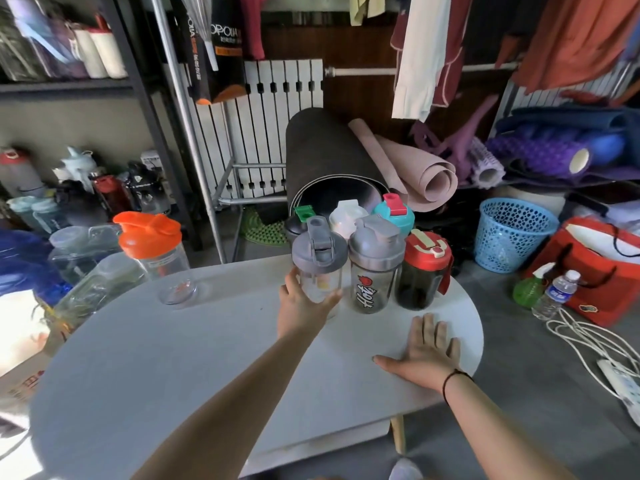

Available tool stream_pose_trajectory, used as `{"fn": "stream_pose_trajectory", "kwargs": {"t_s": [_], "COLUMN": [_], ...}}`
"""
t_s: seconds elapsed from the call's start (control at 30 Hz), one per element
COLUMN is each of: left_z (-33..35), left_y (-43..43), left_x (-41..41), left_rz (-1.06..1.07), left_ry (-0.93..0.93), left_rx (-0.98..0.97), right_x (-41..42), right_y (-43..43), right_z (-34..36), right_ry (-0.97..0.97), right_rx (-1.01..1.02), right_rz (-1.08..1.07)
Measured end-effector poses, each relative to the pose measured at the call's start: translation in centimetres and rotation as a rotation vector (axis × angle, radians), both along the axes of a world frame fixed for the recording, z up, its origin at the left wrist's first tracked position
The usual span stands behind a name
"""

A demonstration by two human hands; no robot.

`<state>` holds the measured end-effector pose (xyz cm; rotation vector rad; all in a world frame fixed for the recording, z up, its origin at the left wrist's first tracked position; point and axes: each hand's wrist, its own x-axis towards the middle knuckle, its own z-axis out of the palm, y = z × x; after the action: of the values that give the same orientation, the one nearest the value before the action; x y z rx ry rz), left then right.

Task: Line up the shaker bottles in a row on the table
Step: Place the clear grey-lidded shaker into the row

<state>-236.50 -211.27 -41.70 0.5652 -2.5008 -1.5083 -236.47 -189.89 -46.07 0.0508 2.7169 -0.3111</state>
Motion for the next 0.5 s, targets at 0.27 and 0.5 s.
{"fn": "stream_pose_trajectory", "kwargs": {"t_s": [0.27, 0.5], "left_z": [-0.2, -1.2], "left_y": [-4.2, -12.7], "left_x": [1.3, 5.3], "left_rz": [-0.106, 0.275], "left_ry": [-0.047, -0.116], "left_rx": [0.057, 0.128], "right_x": [0.4, 2.4], "right_y": [-0.4, -2.3], "right_z": [0.5, 1.4], "right_ry": [-0.004, -0.097], "right_rx": [0.014, 0.074], "right_rz": [-0.012, -0.002]}}
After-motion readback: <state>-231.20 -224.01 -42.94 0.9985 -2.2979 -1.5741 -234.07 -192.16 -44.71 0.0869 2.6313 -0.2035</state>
